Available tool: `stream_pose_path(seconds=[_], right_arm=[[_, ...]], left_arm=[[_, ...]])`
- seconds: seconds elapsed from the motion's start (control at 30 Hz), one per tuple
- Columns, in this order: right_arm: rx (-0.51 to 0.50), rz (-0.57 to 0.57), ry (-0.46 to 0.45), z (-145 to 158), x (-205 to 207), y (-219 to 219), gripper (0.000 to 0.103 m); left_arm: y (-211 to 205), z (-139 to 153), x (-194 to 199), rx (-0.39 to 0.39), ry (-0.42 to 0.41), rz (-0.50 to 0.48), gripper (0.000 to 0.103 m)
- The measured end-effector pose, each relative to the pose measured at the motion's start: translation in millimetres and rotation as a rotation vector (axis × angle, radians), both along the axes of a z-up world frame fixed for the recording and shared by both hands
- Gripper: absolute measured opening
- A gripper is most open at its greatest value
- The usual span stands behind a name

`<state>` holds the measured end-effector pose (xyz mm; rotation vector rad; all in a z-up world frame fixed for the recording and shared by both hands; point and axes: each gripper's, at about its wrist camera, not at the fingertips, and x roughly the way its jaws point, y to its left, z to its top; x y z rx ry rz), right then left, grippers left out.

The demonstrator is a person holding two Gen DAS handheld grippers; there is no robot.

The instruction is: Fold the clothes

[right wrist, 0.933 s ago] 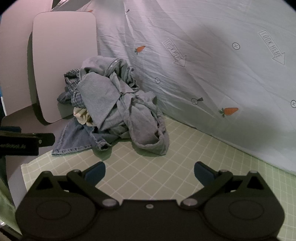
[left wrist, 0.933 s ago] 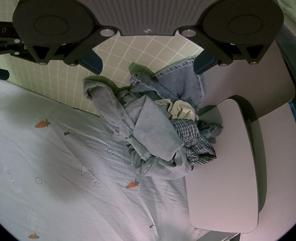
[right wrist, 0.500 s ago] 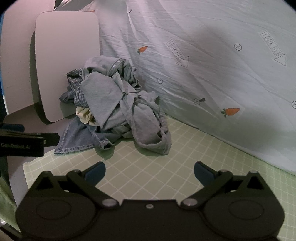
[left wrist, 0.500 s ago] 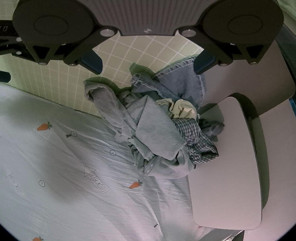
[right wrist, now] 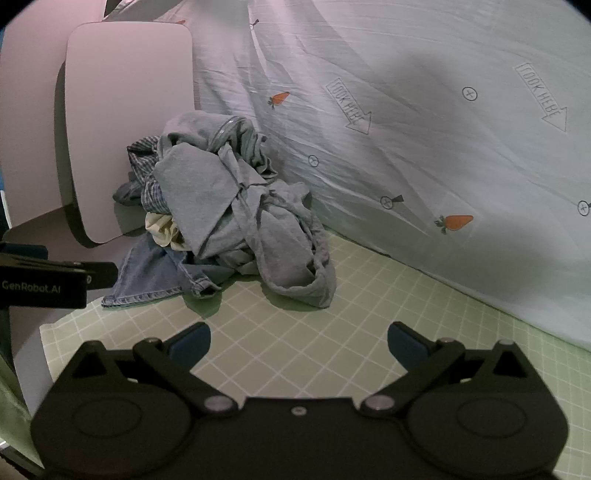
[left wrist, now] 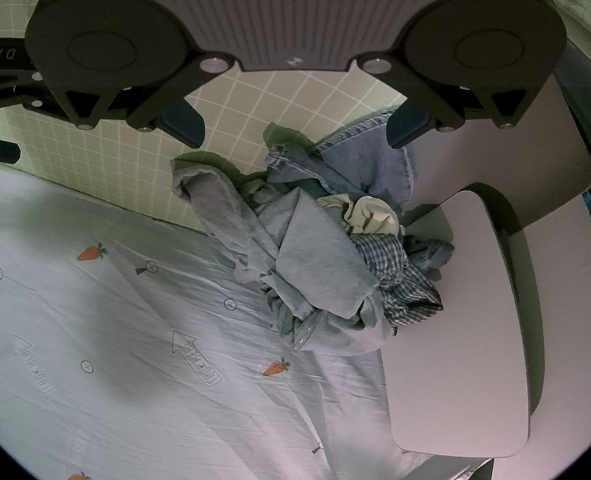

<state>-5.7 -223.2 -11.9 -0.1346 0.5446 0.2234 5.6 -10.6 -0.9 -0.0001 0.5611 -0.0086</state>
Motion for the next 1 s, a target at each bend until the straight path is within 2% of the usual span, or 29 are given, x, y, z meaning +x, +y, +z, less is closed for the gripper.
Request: stream_pose_path(seconds=[1.0], right_arm=[[-0.020, 0.018, 0.018, -5.4, 0.9, 0.9, 0.103]], left_arm=[[9.8, -4.4, 0.4, -0.009, 0.018, -0.006, 0.103]])
